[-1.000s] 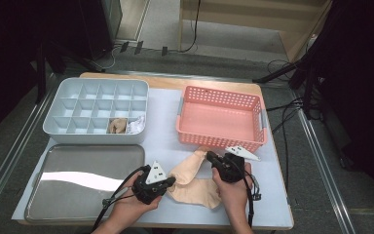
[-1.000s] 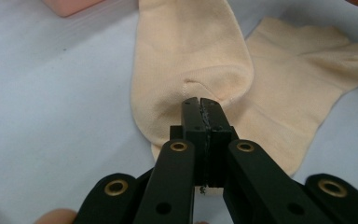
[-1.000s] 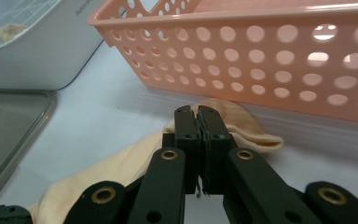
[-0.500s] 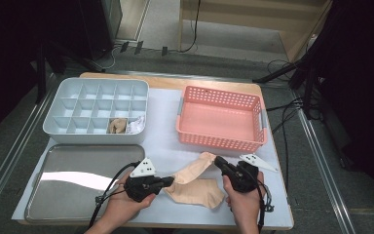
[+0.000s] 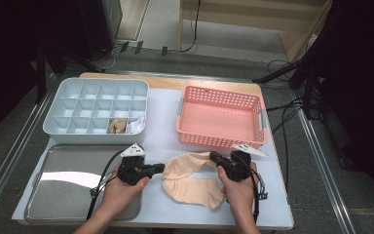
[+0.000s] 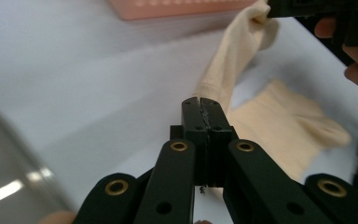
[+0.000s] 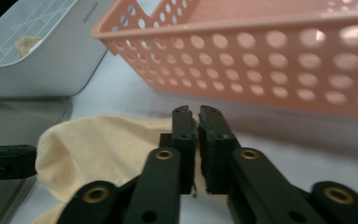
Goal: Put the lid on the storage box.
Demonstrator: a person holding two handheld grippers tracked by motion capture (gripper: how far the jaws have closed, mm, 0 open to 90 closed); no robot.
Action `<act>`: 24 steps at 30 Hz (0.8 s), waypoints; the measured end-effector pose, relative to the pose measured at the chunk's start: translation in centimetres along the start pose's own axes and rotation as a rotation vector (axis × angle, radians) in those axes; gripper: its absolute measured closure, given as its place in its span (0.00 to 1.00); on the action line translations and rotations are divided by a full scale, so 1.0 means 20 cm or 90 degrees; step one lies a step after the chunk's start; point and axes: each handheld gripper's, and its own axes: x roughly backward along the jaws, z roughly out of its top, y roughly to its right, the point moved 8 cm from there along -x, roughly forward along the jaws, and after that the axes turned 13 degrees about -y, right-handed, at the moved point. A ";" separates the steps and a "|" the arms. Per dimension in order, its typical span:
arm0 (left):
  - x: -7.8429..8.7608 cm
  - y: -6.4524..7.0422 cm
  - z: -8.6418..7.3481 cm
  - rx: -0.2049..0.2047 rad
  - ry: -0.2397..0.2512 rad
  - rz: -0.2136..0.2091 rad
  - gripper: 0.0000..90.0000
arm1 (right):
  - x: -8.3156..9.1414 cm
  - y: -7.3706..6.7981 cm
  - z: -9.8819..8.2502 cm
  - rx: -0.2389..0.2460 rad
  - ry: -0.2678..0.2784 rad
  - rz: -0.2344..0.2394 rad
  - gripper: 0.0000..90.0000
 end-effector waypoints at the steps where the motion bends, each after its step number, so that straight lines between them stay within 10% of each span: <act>1: 0.00 -0.02 0.00 0.008 0.004 0.014 1.00 | -0.03 0.00 0.02 0.016 0.009 -0.001 0.86; 8: 0.02 -0.08 -0.02 0.029 0.020 0.039 0.93 | 0.02 0.04 0.01 0.034 0.054 -0.016 0.73; 16: 0.02 -0.07 -0.01 0.039 0.037 0.032 0.73 | -0.02 0.09 -0.08 0.021 0.010 0.003 0.66; 24: -0.03 -0.07 -0.02 0.035 0.010 0.053 0.83 | -0.11 0.04 -0.07 0.073 -0.018 -0.008 0.89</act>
